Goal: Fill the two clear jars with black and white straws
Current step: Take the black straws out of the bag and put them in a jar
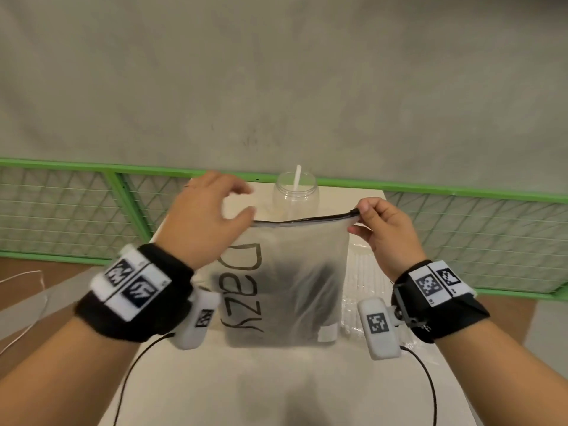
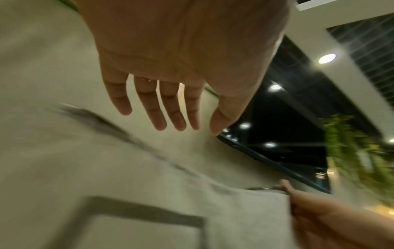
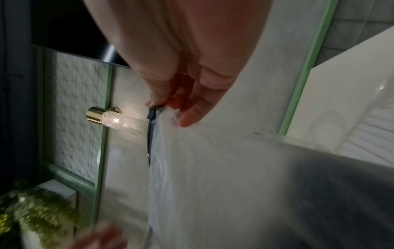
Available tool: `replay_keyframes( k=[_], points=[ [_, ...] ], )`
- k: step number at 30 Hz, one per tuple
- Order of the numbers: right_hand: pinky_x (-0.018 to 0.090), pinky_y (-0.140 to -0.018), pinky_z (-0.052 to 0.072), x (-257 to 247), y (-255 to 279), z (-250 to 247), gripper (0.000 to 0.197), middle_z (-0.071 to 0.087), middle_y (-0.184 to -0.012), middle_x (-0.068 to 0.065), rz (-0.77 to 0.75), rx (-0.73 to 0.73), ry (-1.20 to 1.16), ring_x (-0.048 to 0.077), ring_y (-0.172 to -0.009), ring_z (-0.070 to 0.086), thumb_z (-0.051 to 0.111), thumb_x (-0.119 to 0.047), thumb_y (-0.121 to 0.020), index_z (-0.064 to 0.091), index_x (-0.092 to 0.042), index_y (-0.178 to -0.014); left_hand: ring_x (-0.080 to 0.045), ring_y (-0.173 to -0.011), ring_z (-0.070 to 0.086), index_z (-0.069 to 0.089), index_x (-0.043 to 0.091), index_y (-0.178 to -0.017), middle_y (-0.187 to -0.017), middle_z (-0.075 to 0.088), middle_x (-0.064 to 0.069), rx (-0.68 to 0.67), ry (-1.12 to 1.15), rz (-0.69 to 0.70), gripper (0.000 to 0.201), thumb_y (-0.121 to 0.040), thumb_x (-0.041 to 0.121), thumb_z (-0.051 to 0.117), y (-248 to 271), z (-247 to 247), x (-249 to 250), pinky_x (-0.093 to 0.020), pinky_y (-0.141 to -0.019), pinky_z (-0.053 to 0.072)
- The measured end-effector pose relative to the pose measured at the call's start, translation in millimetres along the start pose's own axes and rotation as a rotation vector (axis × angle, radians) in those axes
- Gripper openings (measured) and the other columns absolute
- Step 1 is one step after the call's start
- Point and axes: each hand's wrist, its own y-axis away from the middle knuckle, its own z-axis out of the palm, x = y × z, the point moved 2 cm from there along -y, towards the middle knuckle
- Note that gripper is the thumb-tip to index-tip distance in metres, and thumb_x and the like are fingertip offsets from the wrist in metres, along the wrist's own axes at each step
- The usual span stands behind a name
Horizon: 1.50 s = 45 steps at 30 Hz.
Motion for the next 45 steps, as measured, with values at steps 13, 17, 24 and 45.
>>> replay_keyframes(
  k=[13,17,24,45],
  points=[
    [0.018,-0.064,0.047,-6.3,6.9,11.0,0.023,0.057,-0.077,-0.004,-0.152,0.021,0.236,0.003,-0.069,0.056,0.048,-0.003,-0.096,0.055,-0.017,-0.079,-0.011,-0.086,0.060,0.065,0.028,-0.094,-0.091,0.070,0.009,-0.109,-0.013,0.107,0.021,-0.086,0.046,0.058,-36.7,81.8,90.6,-0.027,-0.069,0.041],
    [0.032,-0.072,0.045,-1.5,5.1,5.1,0.024,0.052,-0.076,-0.010,-0.165,0.111,0.248,0.011,-0.075,0.048,0.047,-0.012,-0.097,0.053,-0.025,-0.077,-0.016,-0.089,0.060,0.063,0.028,-0.088,-0.091,0.068,0.009,-0.115,-0.018,0.049,0.019,-0.084,0.046,0.061,-29.6,65.6,58.7,-0.035,-0.078,0.048],
    [0.030,-0.074,0.046,1.3,-4.3,-26.8,0.023,0.055,-0.084,-0.002,-0.114,0.207,0.218,0.013,-0.082,0.051,0.047,-0.020,-0.098,0.055,-0.026,-0.077,-0.009,-0.080,0.057,0.064,0.027,-0.079,-0.081,0.064,0.006,-0.145,0.041,-0.091,0.008,-0.081,0.032,0.069,-3.4,4.7,-32.8,-0.030,-0.074,0.044],
    [0.029,-0.074,0.041,-16.3,-5.2,-12.6,0.023,0.051,-0.079,-0.010,-0.225,0.107,0.442,0.004,-0.075,0.047,0.048,-0.020,-0.098,0.053,-0.030,-0.077,-0.019,-0.085,0.056,0.057,0.026,-0.091,-0.089,0.059,0.007,-0.225,-0.270,0.199,0.012,-0.086,0.036,0.058,3.6,44.2,19.4,-0.028,-0.072,0.036]
  ],
)
